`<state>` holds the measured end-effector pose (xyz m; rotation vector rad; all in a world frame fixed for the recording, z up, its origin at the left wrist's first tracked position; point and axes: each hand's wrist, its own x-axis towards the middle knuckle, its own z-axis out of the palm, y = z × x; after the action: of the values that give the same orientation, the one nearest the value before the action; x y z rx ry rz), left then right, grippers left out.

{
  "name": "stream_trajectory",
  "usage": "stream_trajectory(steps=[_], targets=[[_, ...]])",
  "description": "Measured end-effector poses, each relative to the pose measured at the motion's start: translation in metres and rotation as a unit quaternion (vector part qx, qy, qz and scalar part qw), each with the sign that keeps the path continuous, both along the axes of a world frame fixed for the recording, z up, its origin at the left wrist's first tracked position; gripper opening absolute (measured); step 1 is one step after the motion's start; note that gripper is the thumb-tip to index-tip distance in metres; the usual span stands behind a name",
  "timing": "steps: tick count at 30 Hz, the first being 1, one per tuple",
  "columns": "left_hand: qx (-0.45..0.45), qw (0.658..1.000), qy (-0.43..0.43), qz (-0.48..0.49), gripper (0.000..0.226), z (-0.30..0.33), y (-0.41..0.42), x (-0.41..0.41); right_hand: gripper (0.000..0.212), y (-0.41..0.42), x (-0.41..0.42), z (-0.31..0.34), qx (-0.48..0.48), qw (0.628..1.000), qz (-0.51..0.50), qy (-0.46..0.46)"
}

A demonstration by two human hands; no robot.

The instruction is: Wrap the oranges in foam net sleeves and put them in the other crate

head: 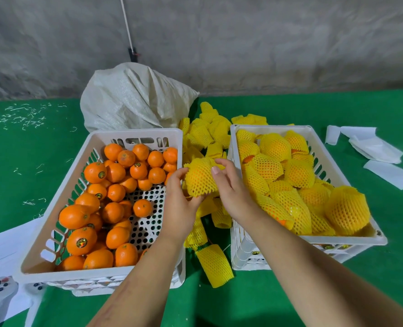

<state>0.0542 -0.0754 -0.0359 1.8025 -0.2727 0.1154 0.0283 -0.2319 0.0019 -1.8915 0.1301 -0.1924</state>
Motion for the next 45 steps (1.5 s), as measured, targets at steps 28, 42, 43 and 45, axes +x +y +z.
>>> stream_trajectory(steps=[28, 42, 43, 45], targets=[[0.095, 0.992, -0.059, -0.052, 0.029, -0.002, 0.001, 0.000, 0.099, -0.212, 0.009, -0.018, -0.469, 0.809, -0.191, 0.298], [-0.112, 0.991, 0.051, 0.047, 0.017, 0.007, 0.006, 0.005, 0.046, -0.020, 0.034, 0.029, -0.559, 0.821, 0.113, 0.029], [-0.065, 0.997, 0.011, 0.051, 0.017, 0.005, 0.015, 0.009, 0.048, -0.010, 0.031, 0.018, -0.609, 0.771, 0.161, 0.091], [0.109, 0.990, -0.083, 0.037, 0.024, -0.005, 0.040, 0.021, 0.053, 0.000, 0.034, 0.001, -0.724, 0.624, 0.220, 0.193]])
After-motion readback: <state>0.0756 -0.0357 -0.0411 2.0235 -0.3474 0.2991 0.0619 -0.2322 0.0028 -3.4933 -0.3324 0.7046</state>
